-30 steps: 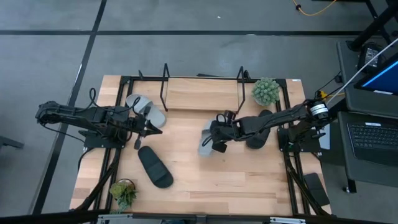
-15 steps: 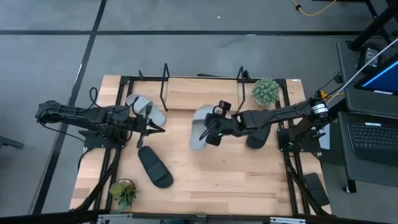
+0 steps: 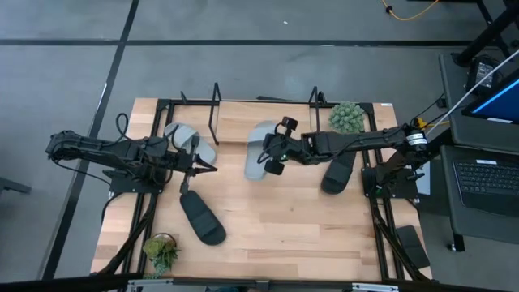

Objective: Pick and place slides into the shelf
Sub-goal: Put the right gray slide on the shelf

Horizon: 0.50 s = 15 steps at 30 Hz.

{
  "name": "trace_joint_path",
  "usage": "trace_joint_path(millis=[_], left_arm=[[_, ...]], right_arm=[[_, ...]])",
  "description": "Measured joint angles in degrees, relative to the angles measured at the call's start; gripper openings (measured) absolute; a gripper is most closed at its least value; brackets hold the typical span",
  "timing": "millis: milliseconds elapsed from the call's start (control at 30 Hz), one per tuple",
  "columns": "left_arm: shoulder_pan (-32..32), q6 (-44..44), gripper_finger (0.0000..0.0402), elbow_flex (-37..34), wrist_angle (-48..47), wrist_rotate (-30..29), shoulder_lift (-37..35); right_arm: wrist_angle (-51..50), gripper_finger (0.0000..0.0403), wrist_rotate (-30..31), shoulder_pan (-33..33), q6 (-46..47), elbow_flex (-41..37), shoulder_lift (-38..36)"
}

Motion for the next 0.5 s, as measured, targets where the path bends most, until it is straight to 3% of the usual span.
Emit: trace_joint_path(millis=[233, 333, 500], left_arm=[[0.0, 0.5, 0.0, 0.1, 1.5, 0.0, 0.3], [0.0, 0.1, 0.0, 0.1, 1.4, -0.9, 0.3], [0.0, 0.0, 0.0, 0.1, 1.4, -2.6, 0.2]], right_arm=[[8.8, 0.0002, -3.2, -3.4, -13.1, 0.0, 0.0], [11.3, 0.0002, -7.8, -5.5, -14.9, 0.0, 0.1], [15.7, 0.0002, -9.2, -8.7, -19.6, 0.0, 1.2]])
